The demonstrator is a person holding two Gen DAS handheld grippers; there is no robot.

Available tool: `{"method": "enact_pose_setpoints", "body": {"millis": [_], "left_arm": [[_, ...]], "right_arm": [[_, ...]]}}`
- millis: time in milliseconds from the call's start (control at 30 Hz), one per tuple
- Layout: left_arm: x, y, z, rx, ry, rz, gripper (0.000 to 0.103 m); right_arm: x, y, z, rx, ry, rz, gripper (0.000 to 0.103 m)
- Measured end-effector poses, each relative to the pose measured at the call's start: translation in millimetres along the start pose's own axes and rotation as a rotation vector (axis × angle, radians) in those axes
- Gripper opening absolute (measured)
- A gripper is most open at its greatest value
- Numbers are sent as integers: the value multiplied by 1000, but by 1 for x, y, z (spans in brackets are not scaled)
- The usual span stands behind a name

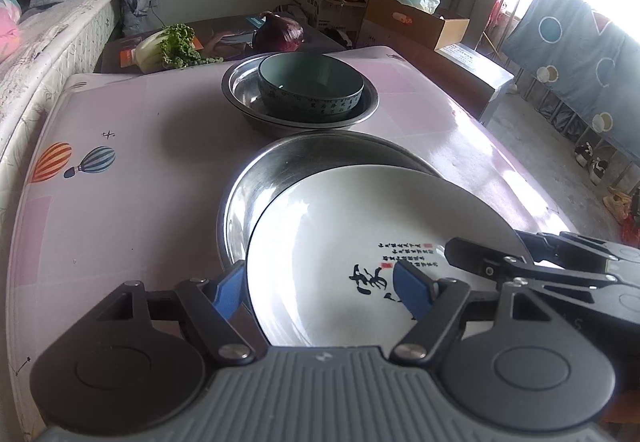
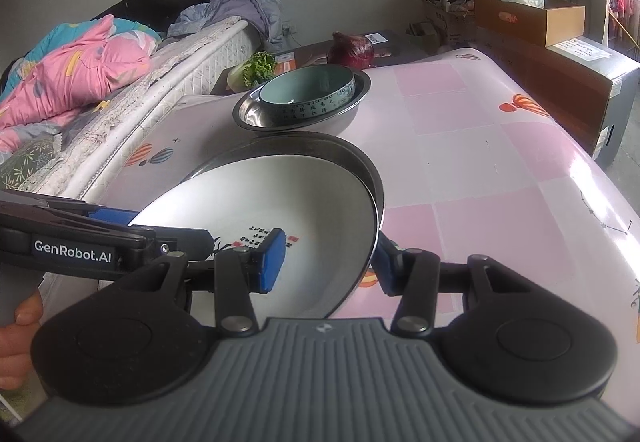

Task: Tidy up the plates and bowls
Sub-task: 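Lower the white plate over the steel basin stack with the right tool while the left tool lowers it, then set the white plate into the basins and open the right tool while the left tool opens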

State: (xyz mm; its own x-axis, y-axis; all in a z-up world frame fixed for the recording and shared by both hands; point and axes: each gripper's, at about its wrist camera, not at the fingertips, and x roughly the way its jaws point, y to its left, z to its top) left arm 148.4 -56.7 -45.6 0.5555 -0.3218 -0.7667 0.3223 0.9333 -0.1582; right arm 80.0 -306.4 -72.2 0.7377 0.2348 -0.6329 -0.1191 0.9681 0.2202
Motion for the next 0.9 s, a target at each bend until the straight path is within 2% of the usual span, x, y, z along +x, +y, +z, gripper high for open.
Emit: {"method": "enact_pose_setpoints", "body": {"millis": [300, 467, 900], "left_arm": [[-10, 2, 4, -3, -37, -14, 78], [-18, 0, 1, 0, -48, -14, 78], [-37, -1, -12, 1, -65, 14, 82]], "right_arm": [[-1, -3, 6, -16, -28, -19, 49], [-9, -1, 8, -41, -56, -49, 60], [-40, -3, -5, 15, -91, -35, 83]]}}
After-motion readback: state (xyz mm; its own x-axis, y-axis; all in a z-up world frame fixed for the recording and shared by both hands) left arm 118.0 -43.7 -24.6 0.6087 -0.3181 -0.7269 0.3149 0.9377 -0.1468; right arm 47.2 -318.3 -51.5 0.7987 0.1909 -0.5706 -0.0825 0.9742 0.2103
